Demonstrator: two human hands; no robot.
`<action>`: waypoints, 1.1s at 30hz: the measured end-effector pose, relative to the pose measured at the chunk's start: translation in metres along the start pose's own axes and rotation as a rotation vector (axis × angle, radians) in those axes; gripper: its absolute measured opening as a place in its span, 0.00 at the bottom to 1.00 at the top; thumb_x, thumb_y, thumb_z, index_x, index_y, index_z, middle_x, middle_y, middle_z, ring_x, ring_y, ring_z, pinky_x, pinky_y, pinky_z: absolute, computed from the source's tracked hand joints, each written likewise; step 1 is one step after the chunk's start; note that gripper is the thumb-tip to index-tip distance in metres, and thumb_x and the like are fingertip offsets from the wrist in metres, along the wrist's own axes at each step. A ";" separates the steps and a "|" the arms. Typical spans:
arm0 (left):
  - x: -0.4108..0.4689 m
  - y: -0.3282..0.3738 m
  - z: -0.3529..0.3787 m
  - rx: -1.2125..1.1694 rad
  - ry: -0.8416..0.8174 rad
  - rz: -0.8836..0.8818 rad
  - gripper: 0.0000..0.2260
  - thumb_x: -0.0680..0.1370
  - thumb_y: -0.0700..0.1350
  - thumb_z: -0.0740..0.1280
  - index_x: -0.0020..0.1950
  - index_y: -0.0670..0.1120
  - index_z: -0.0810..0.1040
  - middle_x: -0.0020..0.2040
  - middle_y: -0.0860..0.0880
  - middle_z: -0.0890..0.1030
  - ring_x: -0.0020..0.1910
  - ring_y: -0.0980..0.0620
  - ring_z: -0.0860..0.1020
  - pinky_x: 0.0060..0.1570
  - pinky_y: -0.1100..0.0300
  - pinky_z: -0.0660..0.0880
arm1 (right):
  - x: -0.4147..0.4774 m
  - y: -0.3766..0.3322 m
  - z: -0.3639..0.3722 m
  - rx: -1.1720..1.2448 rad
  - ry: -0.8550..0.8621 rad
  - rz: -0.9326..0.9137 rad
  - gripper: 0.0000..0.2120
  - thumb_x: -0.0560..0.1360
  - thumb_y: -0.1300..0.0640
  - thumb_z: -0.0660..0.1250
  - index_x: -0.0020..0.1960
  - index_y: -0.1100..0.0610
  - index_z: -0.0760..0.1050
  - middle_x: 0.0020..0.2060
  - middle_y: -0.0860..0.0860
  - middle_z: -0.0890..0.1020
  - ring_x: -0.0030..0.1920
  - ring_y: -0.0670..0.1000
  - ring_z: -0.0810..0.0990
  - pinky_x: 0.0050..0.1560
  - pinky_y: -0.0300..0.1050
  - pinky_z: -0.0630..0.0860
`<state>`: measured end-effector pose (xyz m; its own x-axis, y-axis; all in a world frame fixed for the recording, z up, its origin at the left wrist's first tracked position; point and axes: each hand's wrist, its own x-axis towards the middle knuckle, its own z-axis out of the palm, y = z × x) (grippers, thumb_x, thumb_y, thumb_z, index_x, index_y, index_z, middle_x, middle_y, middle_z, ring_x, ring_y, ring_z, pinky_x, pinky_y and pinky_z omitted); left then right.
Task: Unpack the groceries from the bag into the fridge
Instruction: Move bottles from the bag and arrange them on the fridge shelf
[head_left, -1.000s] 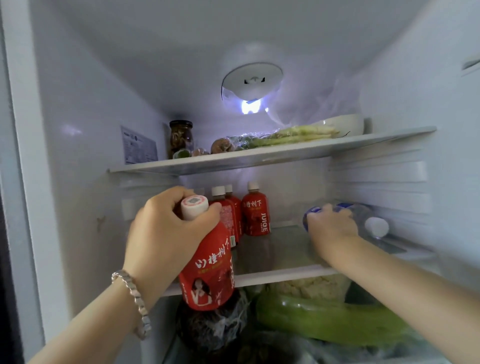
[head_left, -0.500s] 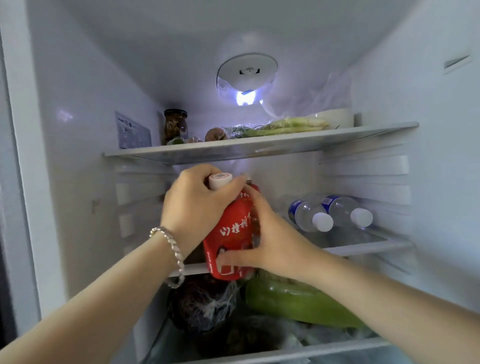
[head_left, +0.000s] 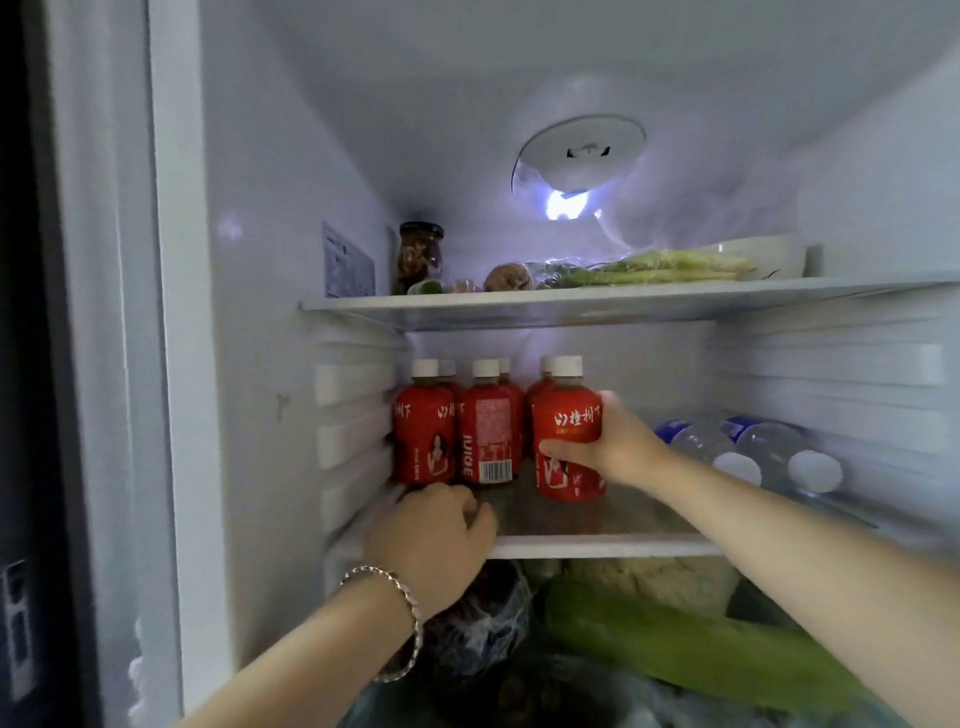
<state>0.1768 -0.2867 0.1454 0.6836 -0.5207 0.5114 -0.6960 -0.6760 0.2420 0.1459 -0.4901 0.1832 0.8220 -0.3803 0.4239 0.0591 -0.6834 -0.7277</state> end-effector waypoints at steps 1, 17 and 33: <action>-0.002 -0.002 0.003 0.047 0.023 0.031 0.14 0.79 0.54 0.53 0.48 0.51 0.77 0.44 0.54 0.77 0.43 0.54 0.75 0.41 0.60 0.70 | 0.010 0.002 0.005 0.019 0.007 0.029 0.48 0.56 0.38 0.77 0.69 0.54 0.61 0.61 0.50 0.76 0.62 0.54 0.75 0.63 0.56 0.73; -0.003 -0.013 0.016 0.117 0.112 0.136 0.31 0.65 0.59 0.32 0.49 0.53 0.71 0.44 0.56 0.72 0.42 0.56 0.71 0.41 0.61 0.65 | 0.043 0.012 0.013 0.212 -0.223 0.245 0.42 0.58 0.59 0.78 0.68 0.54 0.63 0.58 0.51 0.76 0.61 0.53 0.73 0.67 0.56 0.67; -0.004 -0.009 0.018 0.181 0.114 0.135 0.33 0.63 0.57 0.28 0.48 0.54 0.70 0.44 0.56 0.72 0.40 0.57 0.68 0.39 0.62 0.62 | 0.033 0.009 0.018 -0.089 -0.089 0.149 0.39 0.62 0.54 0.79 0.68 0.55 0.66 0.62 0.51 0.76 0.64 0.53 0.73 0.66 0.52 0.70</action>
<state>0.1846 -0.2880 0.1265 0.5511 -0.5574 0.6209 -0.7214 -0.6923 0.0188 0.1838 -0.4976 0.1807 0.8651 -0.4271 0.2630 -0.1137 -0.6778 -0.7264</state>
